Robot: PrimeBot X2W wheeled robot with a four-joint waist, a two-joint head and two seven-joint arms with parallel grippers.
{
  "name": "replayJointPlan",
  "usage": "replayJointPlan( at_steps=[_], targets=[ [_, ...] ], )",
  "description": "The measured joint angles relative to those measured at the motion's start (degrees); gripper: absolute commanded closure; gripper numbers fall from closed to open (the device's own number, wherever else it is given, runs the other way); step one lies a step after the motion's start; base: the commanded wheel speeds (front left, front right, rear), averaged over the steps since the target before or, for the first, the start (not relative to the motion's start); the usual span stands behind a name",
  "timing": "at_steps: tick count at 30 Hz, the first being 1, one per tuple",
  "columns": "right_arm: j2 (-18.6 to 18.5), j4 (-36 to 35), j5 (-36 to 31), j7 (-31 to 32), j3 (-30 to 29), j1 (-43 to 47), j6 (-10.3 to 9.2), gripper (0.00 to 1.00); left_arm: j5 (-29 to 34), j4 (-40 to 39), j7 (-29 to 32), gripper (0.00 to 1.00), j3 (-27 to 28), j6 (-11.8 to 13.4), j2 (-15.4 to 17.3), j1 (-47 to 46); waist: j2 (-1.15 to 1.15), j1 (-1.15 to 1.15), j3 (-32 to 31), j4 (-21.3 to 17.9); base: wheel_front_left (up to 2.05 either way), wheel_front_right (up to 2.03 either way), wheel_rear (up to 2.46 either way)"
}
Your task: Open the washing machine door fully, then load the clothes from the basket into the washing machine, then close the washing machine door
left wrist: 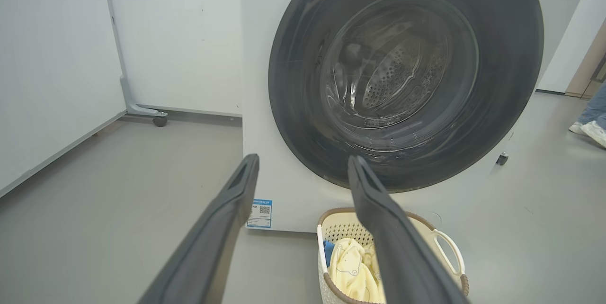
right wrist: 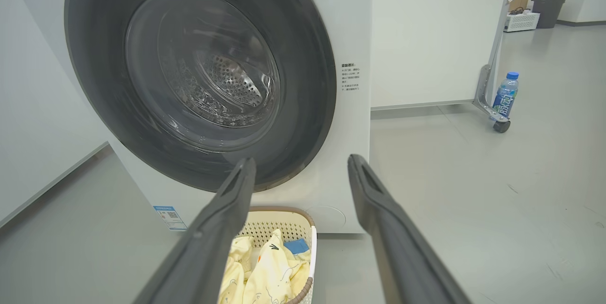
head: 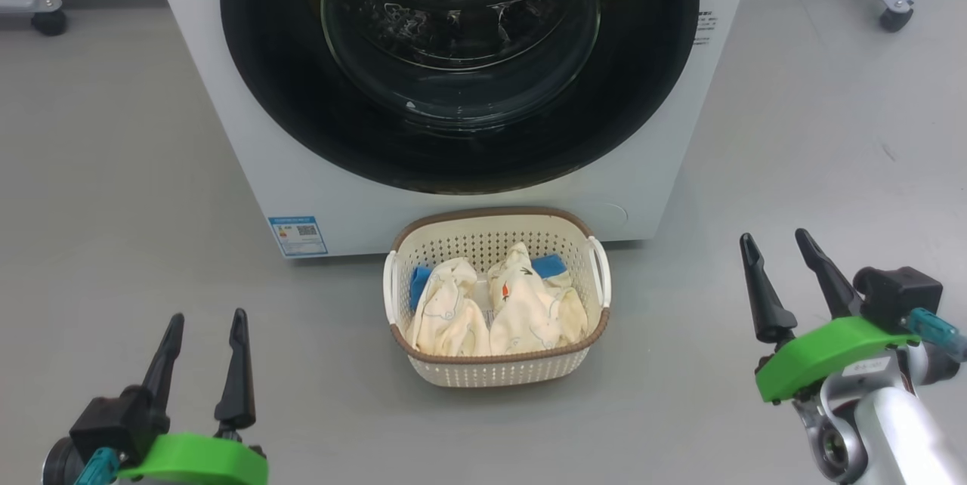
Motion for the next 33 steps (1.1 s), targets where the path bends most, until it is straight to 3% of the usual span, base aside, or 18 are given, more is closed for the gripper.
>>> replayJointPlan(
  at_steps=[33],
  targets=[
    [0.2,0.6,-1.5,0.0,-0.5,0.0,0.00,0.00,1.1,1.0,0.0,0.00,-0.6,1.9,1.5,-0.1,0.00,0.00,0.3,-0.4,0.00,0.00,0.00]
  ],
)
